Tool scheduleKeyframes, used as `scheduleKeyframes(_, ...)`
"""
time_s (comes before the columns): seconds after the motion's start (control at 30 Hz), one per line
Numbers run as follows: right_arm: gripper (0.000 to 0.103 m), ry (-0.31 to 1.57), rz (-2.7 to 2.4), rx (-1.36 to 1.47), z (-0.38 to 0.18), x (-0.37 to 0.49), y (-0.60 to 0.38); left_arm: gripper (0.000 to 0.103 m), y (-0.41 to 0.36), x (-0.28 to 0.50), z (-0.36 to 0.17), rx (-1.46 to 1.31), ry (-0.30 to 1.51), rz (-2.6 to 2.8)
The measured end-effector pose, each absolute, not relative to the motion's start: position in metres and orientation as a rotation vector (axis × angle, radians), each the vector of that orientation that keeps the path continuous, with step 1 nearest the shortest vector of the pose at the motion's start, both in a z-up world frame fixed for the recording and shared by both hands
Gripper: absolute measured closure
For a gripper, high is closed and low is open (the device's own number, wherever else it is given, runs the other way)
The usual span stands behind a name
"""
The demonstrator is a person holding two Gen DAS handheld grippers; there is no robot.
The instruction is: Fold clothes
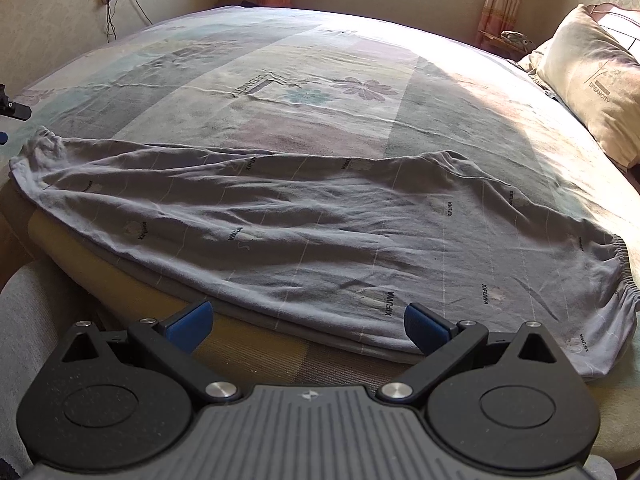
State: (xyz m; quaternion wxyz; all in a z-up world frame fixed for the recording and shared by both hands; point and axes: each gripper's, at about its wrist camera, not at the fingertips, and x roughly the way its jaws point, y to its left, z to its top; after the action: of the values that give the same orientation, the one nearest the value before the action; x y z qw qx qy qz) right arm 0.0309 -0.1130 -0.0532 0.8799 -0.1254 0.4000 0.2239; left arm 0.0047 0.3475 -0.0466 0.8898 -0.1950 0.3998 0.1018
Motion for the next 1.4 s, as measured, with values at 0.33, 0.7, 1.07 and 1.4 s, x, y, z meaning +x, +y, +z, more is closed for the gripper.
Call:
scheduleKeyframes(0.33, 0.000, 0.836, 0.455, -0.260, -0.055, 0.034, -0.116, 0.001, 0.292, -0.014, -0.086, -0.185, 0.910, 0.177)
scheduleKeyframes(0.7, 0.021, 0.743, 0.610, -0.287, -0.036, 0.056, -0.094, 0.001, 0.217, 0.010, -0.057, -0.036, 0.874, -0.019)
scheduleKeyframes(1.07, 0.064, 0.681, 1.043, -0.477, -0.026, 0.131, 0.010, 0.001, 0.178, 0.012, -0.072, 0.019, 0.905, -0.054)
scheduleKeyframes(1.4, 0.079, 0.726, 1.184, -0.660, -0.059, 0.153, 0.056, 0.001, 0.193, 0.010, -0.068, -0.013, 0.880, -0.022)
